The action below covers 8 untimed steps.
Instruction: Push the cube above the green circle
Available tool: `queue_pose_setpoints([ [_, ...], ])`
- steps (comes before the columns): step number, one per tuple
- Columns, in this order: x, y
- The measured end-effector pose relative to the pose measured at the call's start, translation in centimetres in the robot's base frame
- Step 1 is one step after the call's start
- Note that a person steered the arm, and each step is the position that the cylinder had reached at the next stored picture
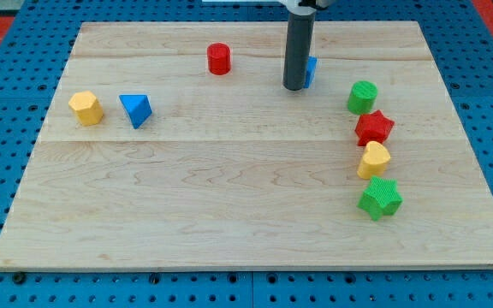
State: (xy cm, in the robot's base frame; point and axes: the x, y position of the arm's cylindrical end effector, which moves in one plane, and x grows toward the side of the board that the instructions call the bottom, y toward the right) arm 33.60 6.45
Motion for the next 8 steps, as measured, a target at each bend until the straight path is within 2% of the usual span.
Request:
queue_pose_setpoints([
  [1, -0.6, -4.6],
  [3, -2.8, -1.6],
  [6, -3.2, 7.0],
  [7, -2.7, 7.3],
  [8, -1.6, 4.7],
])
